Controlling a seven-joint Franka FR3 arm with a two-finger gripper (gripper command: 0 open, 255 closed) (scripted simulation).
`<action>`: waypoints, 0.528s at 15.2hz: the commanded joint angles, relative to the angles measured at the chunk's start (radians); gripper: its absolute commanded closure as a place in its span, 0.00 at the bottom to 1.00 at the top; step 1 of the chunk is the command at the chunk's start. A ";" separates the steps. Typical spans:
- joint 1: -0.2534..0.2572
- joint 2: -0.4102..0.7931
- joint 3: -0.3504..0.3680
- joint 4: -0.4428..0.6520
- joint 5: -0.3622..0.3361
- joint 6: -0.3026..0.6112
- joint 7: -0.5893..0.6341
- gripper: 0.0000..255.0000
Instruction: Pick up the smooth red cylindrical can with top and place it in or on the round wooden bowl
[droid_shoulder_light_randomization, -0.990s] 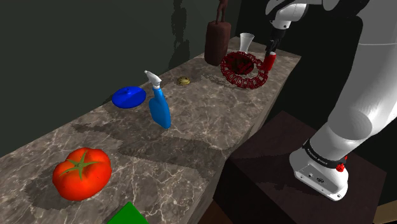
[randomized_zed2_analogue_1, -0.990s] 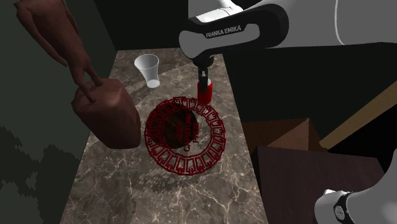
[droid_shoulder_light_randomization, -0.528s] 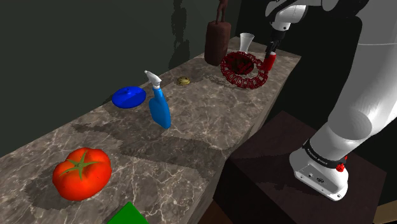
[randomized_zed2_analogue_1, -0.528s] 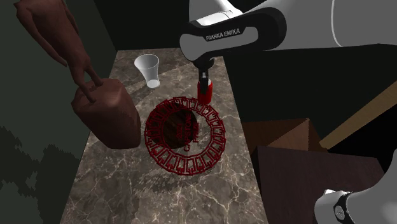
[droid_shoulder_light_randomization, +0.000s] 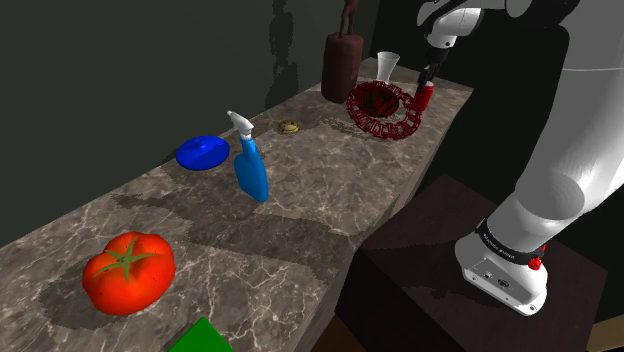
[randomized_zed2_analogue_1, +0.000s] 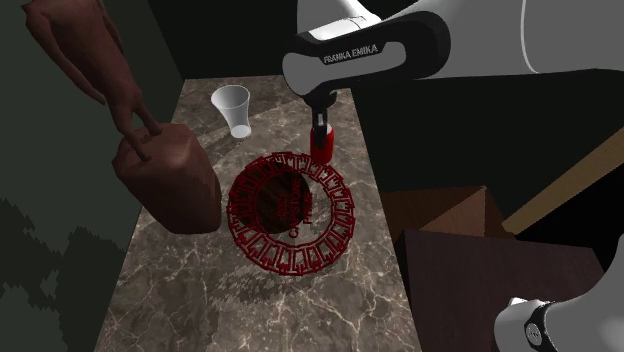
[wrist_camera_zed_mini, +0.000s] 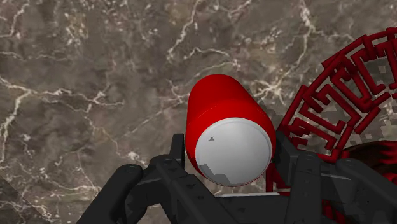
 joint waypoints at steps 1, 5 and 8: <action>0.000 0.001 0.000 0.000 0.000 0.000 0.000 1.00; 0.002 -0.011 -0.004 0.011 -0.008 -0.022 0.005 1.00; 0.005 -0.028 -0.009 0.030 -0.019 -0.055 0.012 1.00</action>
